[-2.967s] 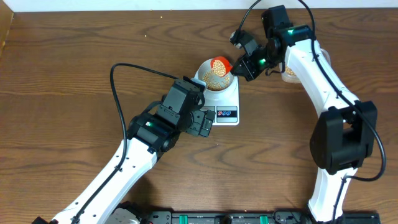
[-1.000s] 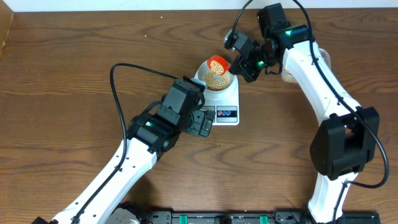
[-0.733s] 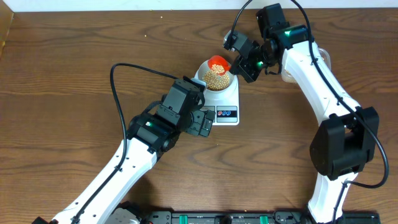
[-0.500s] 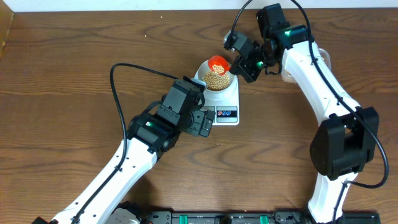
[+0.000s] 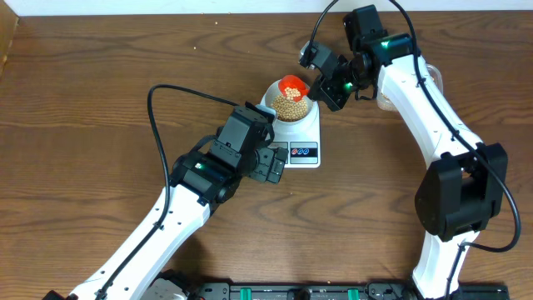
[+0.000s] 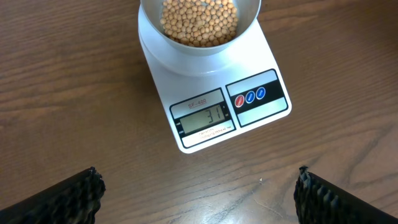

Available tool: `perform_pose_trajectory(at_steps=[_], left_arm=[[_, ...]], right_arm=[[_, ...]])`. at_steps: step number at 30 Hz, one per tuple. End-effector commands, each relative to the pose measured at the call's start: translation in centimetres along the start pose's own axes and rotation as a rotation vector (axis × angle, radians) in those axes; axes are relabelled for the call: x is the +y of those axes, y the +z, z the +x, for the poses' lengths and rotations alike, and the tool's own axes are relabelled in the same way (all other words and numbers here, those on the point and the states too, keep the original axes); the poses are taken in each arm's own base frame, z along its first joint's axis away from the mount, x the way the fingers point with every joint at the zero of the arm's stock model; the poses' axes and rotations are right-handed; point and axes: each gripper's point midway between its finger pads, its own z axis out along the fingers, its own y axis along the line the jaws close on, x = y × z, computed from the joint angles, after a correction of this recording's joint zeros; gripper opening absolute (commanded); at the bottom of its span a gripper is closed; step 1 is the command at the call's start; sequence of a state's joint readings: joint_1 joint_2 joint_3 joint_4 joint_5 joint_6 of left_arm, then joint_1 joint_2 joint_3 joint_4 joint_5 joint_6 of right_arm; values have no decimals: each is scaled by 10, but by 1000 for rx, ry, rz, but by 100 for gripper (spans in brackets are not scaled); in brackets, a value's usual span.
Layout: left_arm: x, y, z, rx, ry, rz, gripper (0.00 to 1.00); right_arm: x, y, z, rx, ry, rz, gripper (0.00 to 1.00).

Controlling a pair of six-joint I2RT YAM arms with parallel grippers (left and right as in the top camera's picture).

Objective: Scoop item into bowl and weigh 50g on scale
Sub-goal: 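Keep tilting the red scoop to pour remaining soybeans into the bowl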

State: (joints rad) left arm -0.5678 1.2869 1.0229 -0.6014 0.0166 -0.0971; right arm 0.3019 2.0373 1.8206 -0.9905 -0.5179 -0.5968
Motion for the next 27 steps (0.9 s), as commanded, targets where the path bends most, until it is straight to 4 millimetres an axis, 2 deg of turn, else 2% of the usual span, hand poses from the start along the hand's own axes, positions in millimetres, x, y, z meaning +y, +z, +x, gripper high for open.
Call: perform_pose_trajectory(at_steps=[1,27], left_arm=[[0,-1,-2,-5,10,-1,100],[0,-1,-2,-5,10,-1,100]], right_arm=[[4,-14,-15,-38,-53,19,1],[0,-14,-15,-31,-161,40,1]])
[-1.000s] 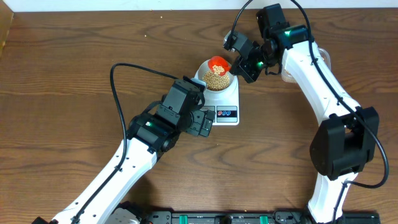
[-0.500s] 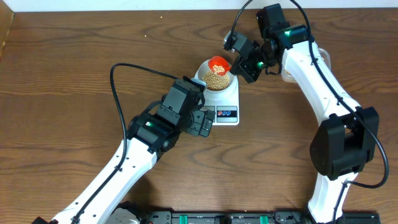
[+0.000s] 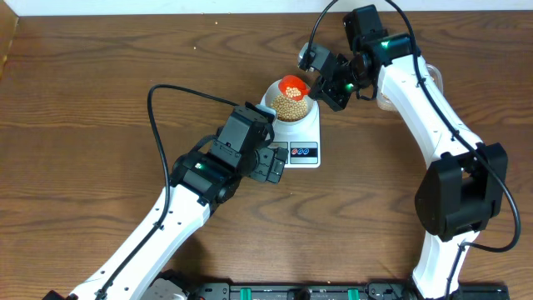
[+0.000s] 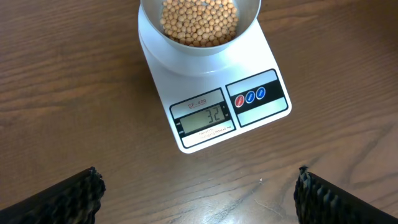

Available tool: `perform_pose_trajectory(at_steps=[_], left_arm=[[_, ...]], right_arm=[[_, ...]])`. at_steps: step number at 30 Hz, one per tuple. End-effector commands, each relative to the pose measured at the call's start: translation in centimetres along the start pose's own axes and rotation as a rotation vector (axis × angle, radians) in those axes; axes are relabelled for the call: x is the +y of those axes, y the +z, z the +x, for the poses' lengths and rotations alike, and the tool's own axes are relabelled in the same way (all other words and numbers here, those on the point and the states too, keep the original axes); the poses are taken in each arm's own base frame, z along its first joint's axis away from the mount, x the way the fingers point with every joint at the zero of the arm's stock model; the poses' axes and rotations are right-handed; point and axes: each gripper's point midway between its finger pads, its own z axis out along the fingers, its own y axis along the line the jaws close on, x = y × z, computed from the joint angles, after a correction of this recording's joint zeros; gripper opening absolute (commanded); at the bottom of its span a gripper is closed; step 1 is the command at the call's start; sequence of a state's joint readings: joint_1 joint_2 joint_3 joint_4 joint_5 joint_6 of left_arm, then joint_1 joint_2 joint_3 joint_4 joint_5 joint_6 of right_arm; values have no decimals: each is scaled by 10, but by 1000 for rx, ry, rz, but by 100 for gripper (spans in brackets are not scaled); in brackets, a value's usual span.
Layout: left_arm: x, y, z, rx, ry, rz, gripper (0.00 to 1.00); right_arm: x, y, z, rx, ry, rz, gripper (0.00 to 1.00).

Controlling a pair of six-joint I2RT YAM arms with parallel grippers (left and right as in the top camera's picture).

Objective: Scoop item into bowl and weigh 50g on scale
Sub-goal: 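Keep tilting the red scoop to pour remaining soybeans into the bowl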

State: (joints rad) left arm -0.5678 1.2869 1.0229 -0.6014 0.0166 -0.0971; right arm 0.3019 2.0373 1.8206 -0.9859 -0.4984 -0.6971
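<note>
A white bowl [image 3: 293,103] of tan beans [image 4: 199,22] stands on the white scale [image 4: 214,99], whose display [image 4: 205,117] reads 32. An orange scoop [image 3: 292,85] holding beans hangs over the bowl's far rim, with my right gripper [image 3: 326,82] shut on its handle. My left gripper [image 4: 199,193] is open over bare table just in front of the scale, nothing between its fingers [image 4: 62,196].
The wooden table [image 3: 100,100] stretches around the scale. A clear container [image 3: 387,98] sits partly hidden behind my right arm at the back right. The left arm [image 3: 200,179] reaches in from the front left.
The scale's reading went from 31 to 32. The scoop and both arms stay where they were.
</note>
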Motion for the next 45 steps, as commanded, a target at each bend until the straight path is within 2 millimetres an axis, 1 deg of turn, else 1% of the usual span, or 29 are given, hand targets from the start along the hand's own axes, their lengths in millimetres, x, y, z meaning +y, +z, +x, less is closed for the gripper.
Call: perform_pose_trajectory(at_steps=[1,11,19,27,33,40,45], left_arm=[[0,-1,-2,-5,10,-1,100],[0,-1,-2,-5,10,-1,100],[0,-1,-2,-5,10,-1,100],[0,-1,-2,-6,10,-1,100],[0,-1,-2,-5,10,-1,100],[0,-1,-2,-5,10,-1,100],[0,-1,-2,-5,10,-1,100]], right_arm=[[2,-15,-16,-39,-69,25,1],[2,-15,-16,-37,-176,27,1],[1,-15,-17,-39,-209,30,1],[1,-15,-17,-38,-284,32,1],[0,-15,-17,-37,-294,36,1],[0,-15,-17,-35,-387,38,1],[0,-15,-17,-35,-414,39,1]])
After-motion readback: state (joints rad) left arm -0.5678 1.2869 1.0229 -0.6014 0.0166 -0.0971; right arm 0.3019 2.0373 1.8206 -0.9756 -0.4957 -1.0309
